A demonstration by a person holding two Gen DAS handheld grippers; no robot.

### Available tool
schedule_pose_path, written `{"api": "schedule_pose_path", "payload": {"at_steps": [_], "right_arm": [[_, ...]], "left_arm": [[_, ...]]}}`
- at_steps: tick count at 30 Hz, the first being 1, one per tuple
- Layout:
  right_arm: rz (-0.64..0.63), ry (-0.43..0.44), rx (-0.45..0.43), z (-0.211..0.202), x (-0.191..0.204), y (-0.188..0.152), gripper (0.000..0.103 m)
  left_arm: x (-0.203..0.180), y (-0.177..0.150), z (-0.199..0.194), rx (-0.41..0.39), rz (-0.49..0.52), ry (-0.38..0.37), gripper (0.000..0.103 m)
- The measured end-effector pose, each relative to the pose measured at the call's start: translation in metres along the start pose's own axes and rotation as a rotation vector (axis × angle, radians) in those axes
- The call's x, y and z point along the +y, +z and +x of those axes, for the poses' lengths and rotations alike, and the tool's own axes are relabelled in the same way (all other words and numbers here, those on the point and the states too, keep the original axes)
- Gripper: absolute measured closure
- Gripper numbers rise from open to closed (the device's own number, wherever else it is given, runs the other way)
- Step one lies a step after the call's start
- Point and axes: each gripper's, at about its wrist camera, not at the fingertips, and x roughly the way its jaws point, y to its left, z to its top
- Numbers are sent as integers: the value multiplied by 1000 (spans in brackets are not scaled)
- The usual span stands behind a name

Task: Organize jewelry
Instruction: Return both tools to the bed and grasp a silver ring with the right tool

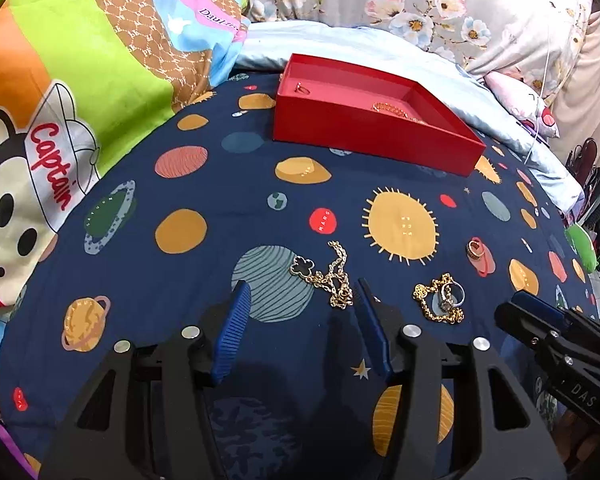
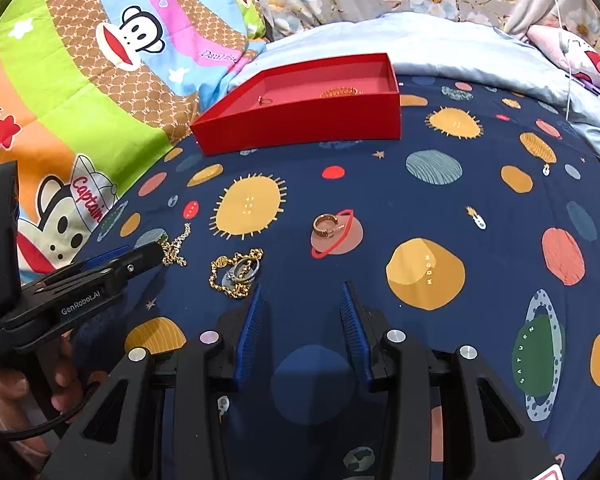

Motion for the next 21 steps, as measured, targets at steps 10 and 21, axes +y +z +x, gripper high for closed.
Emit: {"api": "schedule_pose_path", "payload": {"at_steps": [10, 21], "right_arm": [[-13, 42, 6, 9, 14, 4, 63], [-41, 60, 45, 32, 34, 16, 63]], "left_arm": [[-4, 1, 2, 13, 7, -6, 45], [-5, 0, 2, 13, 6, -11, 44]]}}
